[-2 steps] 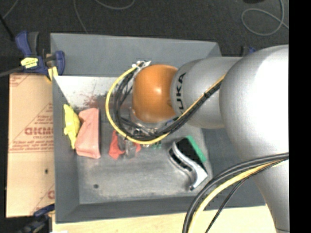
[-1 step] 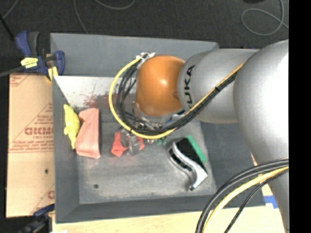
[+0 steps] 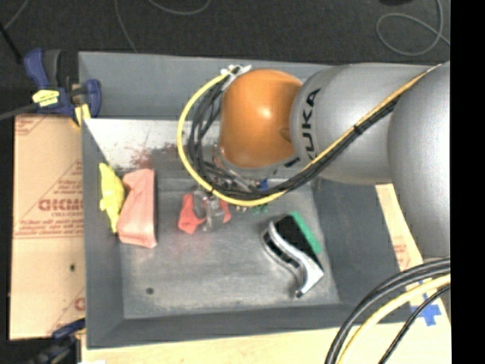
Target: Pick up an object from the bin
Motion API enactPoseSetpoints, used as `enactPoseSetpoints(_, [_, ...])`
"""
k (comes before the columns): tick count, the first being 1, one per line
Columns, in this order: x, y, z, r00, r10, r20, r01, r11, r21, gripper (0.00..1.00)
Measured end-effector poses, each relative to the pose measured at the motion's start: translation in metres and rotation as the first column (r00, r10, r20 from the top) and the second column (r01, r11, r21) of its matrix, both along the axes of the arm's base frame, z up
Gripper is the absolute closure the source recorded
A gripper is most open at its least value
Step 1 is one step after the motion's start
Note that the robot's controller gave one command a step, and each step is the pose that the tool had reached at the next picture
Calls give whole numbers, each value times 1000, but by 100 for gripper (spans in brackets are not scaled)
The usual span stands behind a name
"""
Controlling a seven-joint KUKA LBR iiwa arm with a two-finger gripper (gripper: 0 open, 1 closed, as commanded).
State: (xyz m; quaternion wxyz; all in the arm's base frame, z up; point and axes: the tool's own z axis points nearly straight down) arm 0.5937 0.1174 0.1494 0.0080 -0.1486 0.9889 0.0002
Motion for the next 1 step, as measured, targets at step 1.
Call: enactPoseSetpoints(1, [-6,16,60,1000,19,-12,-19,1000,-2,100])
